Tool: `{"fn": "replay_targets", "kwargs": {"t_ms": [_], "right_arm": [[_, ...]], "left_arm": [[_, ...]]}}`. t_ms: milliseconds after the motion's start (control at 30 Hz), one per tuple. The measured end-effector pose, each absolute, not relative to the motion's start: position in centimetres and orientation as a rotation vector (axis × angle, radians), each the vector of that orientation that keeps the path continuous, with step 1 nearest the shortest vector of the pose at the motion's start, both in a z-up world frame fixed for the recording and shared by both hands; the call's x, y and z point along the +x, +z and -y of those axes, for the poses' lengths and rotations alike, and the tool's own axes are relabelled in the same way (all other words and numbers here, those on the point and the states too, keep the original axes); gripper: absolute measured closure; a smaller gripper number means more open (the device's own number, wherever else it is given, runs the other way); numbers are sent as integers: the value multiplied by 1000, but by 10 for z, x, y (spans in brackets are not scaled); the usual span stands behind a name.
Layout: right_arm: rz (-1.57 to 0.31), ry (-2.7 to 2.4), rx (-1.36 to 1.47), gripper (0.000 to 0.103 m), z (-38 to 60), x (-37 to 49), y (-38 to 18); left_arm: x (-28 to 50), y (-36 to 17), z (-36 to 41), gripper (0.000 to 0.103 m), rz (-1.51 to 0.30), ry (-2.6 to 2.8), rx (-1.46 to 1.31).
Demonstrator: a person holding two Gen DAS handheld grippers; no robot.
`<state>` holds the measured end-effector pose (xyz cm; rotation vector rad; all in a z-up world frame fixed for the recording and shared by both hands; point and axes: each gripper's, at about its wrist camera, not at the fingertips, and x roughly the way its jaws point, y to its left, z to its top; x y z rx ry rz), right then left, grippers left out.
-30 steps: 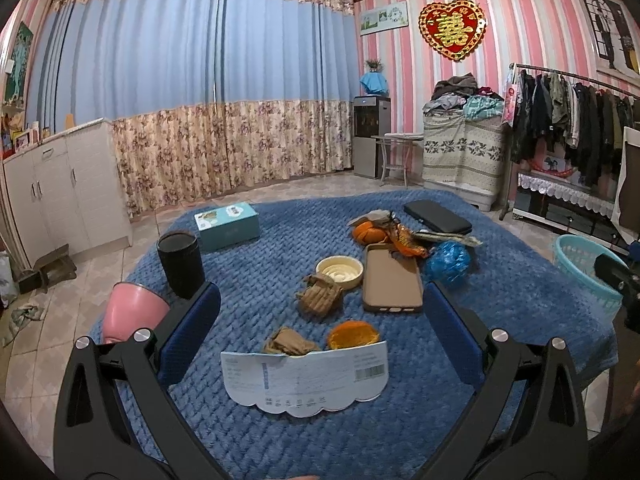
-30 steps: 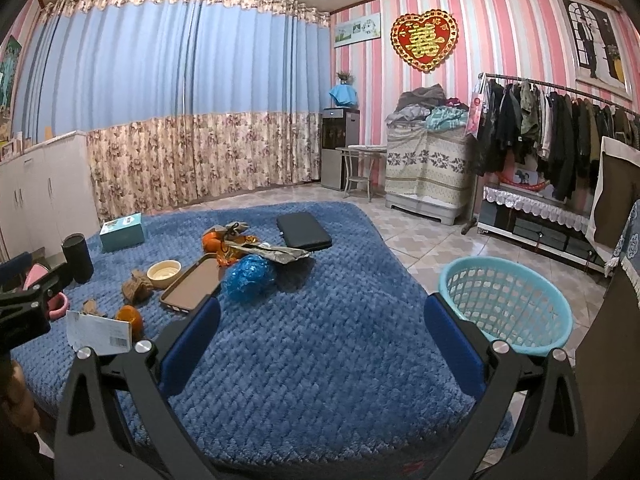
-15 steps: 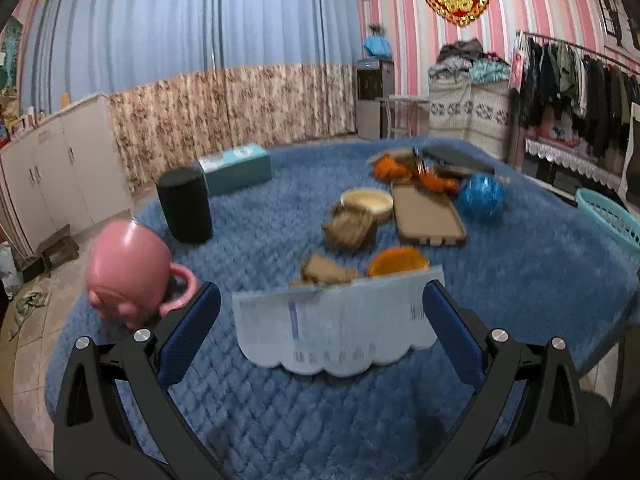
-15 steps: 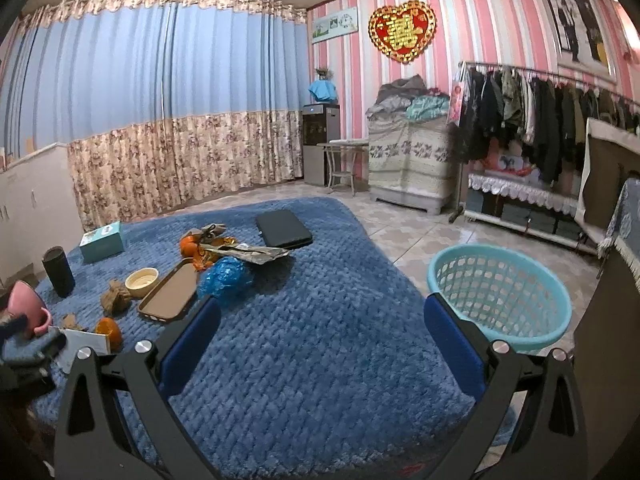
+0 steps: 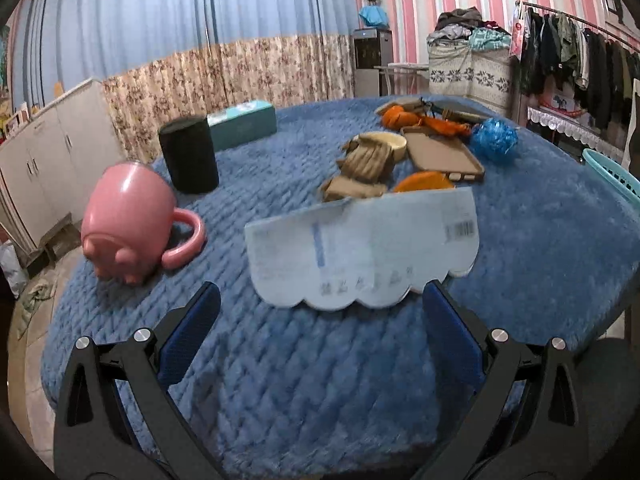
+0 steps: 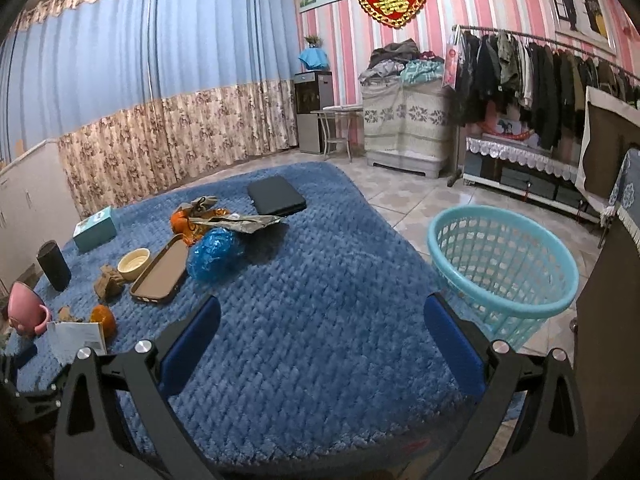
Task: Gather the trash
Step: 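Lower the left tool onto the white receipt and close on it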
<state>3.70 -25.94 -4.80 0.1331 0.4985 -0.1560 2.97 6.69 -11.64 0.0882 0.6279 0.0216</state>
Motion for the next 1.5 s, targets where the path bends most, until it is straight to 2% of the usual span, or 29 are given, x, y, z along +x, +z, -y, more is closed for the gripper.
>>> {"fn": "replay_targets", "kwargs": {"t_ms": [167, 333, 467, 800, 1100, 1300, 1367, 1500], "right_arm": [[-510, -151, 143, 4, 260, 38, -50], [-504, -144, 144, 4, 258, 39, -52], [-497, -146, 128, 4, 255, 38, -51], [-513, -144, 122, 4, 253, 43, -55], [-532, -141, 98, 4, 249, 51, -58], [-542, -132, 82, 4, 245, 56, -59], [-550, -129, 74, 4, 243, 58, -60], [-556, -124, 67, 4, 241, 59, -61]], "left_arm": [[29, -120, -71, 6, -620, 34, 89], [40, -123, -73, 10, -637, 5, 70], [50, -122, -72, 17, -634, 3, 70], [85, -101, -80, 17, -583, 1, 52], [120, -98, -65, 17, -684, -51, 61], [128, -91, -63, 17, -664, -30, 82], [133, -87, -66, 11, -655, -23, 83], [149, -86, -68, 11, -691, -30, 124]]}}
